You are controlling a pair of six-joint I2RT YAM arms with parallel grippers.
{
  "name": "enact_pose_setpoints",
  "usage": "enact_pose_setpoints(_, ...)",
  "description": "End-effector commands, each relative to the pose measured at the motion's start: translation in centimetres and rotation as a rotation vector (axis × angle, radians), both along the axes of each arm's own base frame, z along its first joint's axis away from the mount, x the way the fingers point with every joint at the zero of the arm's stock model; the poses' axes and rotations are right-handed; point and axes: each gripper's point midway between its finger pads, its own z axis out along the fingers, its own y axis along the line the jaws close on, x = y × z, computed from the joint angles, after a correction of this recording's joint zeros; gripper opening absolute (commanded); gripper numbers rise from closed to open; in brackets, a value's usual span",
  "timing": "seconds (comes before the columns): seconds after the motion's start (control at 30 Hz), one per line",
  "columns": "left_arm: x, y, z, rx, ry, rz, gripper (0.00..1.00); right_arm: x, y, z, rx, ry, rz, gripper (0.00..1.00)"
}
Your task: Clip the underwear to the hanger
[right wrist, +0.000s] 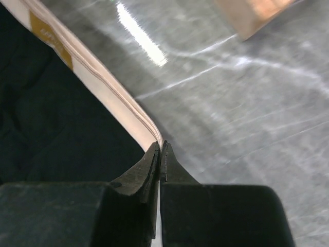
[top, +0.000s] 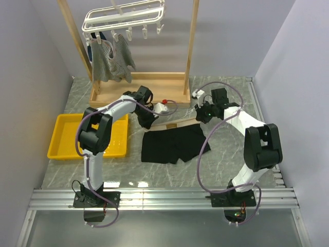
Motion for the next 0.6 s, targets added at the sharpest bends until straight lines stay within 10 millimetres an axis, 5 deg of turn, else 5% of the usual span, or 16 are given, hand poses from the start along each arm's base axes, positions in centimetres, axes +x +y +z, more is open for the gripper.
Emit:
enact_pose_setpoints(0.0,3.0,-0.2,0.7,0.002,-0.079,0.029,0.02,3.5,-0.1,1.8,0.000,-0.088,-0.070,0.00)
enact_pose_setpoints(0.17,3.8,-1.1,1.4,-0.049,-0.104,0.054,0.20,4.0,-0.5,0.4,-0.018,-0.048,-0.101,0.32)
enact_pose_setpoints(0.23,4.2,-1.3,3.2,-0.085,-0.142,0.079,0.43,4.9,-0.6,1.5,0.006,-0.056,-0.144,0.42)
enact_pose_setpoints(0.27,4.4,-1.1,5.4,-0.114,-0.181,0.093,0.83,4.9,-0.7,2.2,0.014,-0.052,-0.155,0.45)
enact_pose_setpoints(0.3,4.7,-0.8,6.7,-0.135,-0.207,0.107,0.86,5.4,-0.6,3.6,0.035,-0.070,-0.169,0.50)
enact_pose_setpoints(0.33,4.5,-0.9,8.1,-0.176,-0.216,0.107,0.99,5.5,-0.8,4.4,0.049,-0.078,-0.177,0.60)
enact_pose_setpoints(0.5,3.8,0.0,19.1,-0.414,-0.326,0.215,0.99,6.6,-2.1,12.9,0.208,-0.202,-0.232,0.74)
enact_pose_setpoints(0.57,2.8,0.2,21.6,-0.511,-0.319,0.238,0.99,6.8,-2.4,15.6,0.253,-0.249,-0.233,0.74)
